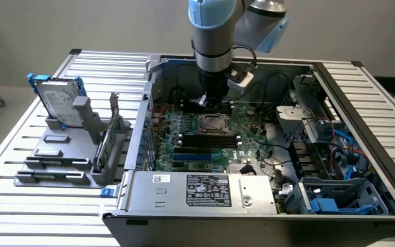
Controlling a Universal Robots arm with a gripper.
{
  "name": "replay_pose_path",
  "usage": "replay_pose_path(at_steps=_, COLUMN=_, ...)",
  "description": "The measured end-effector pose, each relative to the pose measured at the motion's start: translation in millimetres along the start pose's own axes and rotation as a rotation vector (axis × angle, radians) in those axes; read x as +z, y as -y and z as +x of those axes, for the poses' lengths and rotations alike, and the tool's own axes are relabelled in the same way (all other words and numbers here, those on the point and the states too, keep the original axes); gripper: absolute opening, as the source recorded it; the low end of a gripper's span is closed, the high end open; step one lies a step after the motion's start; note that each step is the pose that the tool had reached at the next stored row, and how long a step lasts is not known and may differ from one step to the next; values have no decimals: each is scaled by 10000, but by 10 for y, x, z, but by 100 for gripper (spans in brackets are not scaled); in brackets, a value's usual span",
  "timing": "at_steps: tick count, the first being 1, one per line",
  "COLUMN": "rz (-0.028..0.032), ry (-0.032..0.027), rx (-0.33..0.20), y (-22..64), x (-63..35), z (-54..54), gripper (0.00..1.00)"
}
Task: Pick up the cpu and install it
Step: 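Install the first cpu locking lever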
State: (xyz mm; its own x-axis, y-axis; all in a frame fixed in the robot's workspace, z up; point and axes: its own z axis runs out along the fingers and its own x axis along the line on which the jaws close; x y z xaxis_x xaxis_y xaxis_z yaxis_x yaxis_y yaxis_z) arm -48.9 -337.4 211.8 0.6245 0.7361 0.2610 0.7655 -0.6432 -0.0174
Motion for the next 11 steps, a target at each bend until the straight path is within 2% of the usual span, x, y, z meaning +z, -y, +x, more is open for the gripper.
replay_pose_path(at_steps=5, rz=60, ry=55, rx=31, y=-15, x=-55, z=-53, gripper=11)
replay_pose_path(at_steps=11, rz=103, ry=93, rx=46, y=-32, x=-139, z=-133, gripper=11)
